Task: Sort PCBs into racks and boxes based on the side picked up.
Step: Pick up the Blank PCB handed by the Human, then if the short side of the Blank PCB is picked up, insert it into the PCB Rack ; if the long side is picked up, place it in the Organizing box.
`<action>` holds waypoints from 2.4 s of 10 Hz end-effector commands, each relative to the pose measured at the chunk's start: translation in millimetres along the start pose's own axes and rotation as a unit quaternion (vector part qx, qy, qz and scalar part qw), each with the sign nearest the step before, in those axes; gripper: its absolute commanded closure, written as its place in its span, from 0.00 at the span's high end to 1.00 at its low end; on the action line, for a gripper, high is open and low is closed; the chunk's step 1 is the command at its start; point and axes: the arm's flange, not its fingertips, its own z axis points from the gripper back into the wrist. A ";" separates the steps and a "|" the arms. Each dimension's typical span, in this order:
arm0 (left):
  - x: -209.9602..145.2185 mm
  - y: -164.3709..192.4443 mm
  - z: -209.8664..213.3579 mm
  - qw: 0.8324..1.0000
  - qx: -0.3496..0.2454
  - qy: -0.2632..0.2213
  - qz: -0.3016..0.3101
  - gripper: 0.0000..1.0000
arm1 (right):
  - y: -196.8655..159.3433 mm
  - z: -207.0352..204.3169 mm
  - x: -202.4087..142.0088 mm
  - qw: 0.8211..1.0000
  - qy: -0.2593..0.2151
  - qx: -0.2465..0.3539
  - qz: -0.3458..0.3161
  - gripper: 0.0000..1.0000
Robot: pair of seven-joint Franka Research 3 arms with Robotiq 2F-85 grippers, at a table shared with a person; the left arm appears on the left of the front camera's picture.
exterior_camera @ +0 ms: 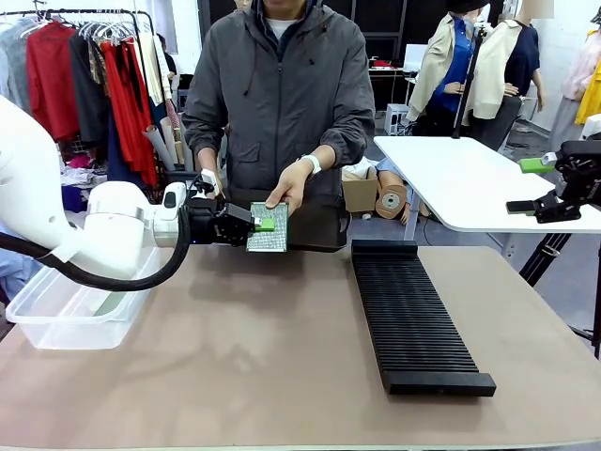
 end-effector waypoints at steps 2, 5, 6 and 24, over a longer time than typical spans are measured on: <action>0.7 -0.6 -0.7 1.000 -0.002 -0.002 0.000 0.00 | 0.5 -0.9 -2.2 1.000 -0.004 -0.002 0.008 1.00; 0.7 -0.6 -0.7 1.000 -0.002 -0.002 0.000 0.00 | 0.5 -0.9 -2.2 1.000 -0.004 -0.002 0.008 1.00; 0.7 -0.6 -0.7 1.000 -0.002 -0.002 0.000 0.00 | 0.5 -0.9 -2.2 1.000 -0.004 -0.002 0.008 1.00; 0.7 -0.6 -0.7 1.000 -0.002 -0.002 0.000 0.00 | 0.5 -0.9 -2.2 1.000 -0.004 -0.002 0.008 1.00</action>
